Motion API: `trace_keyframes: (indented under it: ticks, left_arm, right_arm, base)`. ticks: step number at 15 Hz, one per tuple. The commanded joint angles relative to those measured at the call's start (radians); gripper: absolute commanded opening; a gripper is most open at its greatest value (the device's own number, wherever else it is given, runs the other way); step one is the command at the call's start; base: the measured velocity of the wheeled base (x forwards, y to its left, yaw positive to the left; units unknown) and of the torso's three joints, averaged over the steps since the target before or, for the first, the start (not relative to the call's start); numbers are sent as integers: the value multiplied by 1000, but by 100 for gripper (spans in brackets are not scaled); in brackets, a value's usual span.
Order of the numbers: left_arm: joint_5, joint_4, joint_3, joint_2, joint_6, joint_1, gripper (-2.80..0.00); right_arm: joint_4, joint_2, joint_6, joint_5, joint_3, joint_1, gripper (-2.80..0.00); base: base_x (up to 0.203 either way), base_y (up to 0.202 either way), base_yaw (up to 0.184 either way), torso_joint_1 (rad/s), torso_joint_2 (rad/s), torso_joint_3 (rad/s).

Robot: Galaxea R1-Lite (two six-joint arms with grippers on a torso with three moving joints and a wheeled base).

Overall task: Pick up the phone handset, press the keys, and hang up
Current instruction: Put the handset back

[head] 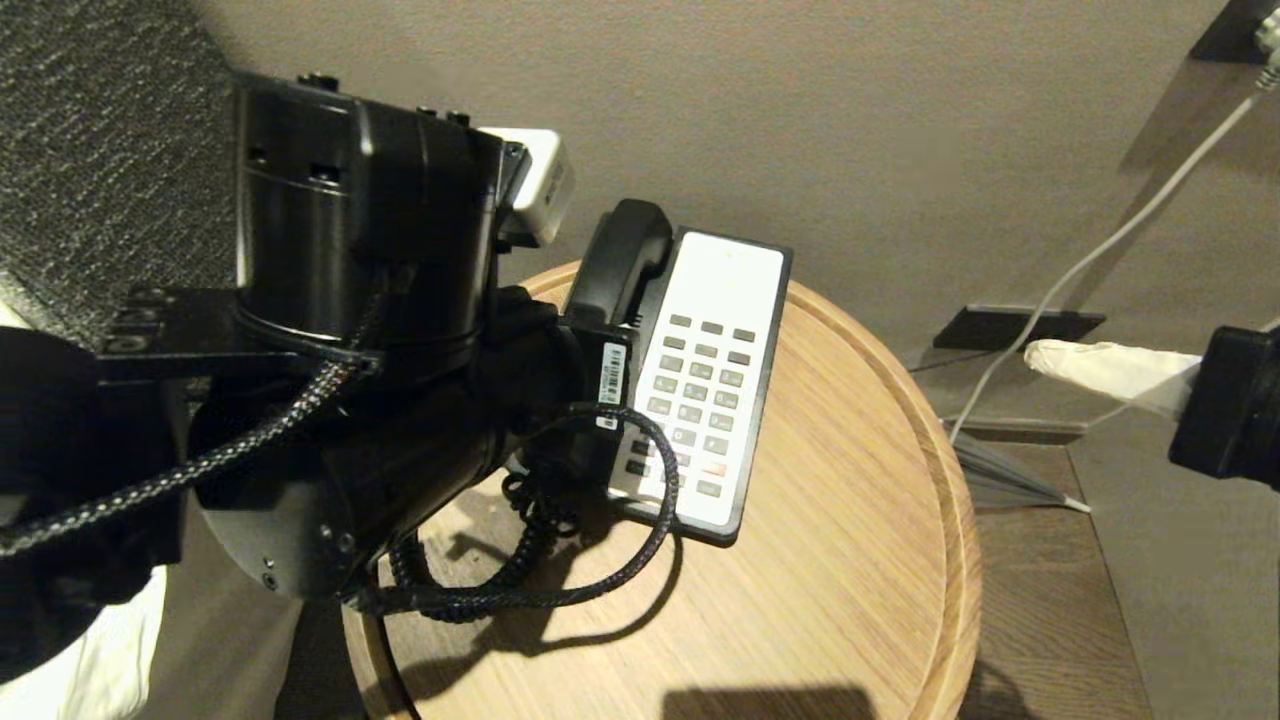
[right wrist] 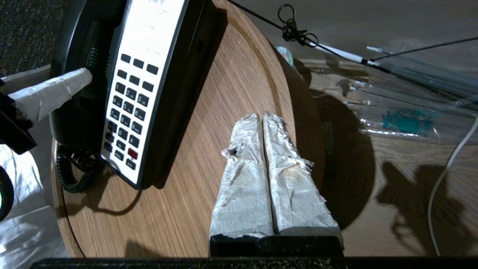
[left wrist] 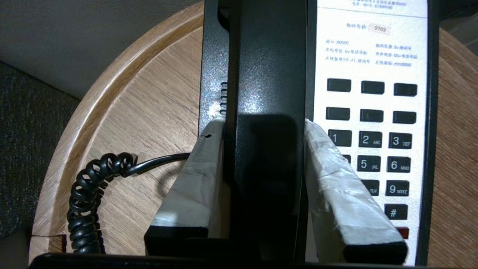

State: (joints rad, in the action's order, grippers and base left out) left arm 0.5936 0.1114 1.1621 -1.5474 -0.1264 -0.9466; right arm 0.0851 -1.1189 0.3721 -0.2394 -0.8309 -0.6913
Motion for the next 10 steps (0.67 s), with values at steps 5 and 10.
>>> trace_keyframes:
  ticks: [5,10]
  left_arm:
    - [5,2,1,-11,-6,19,-280]
    - [3,0,1,-13,-4,19,-280]
  right_arm:
    - [2,7,2,-1,21,-1,-280]
    - [2,5,1,0,26,-1,-280]
  base:
    - [0,0,0,0,0,0]
    - [0,0,0,0,0,0]
